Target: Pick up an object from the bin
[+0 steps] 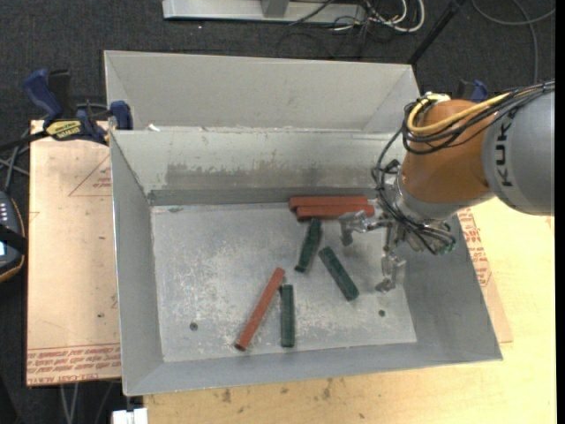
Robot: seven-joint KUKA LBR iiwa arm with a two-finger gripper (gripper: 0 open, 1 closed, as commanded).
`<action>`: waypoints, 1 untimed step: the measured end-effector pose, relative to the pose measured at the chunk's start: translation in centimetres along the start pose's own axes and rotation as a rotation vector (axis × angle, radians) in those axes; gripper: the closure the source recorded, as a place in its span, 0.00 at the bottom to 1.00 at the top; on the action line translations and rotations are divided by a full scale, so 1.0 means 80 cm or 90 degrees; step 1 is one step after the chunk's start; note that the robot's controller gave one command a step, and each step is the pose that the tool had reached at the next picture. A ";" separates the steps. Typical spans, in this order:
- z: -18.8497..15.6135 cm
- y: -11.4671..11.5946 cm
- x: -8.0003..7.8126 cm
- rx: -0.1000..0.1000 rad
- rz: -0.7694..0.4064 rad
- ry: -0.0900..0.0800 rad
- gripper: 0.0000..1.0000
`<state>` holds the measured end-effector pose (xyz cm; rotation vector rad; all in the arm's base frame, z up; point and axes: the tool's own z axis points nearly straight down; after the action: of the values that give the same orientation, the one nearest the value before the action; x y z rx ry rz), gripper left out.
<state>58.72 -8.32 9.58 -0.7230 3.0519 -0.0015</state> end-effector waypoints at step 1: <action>0.019 0.032 0.018 -0.002 0.021 0.002 0.00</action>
Offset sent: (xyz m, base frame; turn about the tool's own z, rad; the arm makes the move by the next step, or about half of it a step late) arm -0.0455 0.0689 -0.0258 -0.0453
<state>56.32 -6.66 8.06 -0.6745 3.0672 0.0032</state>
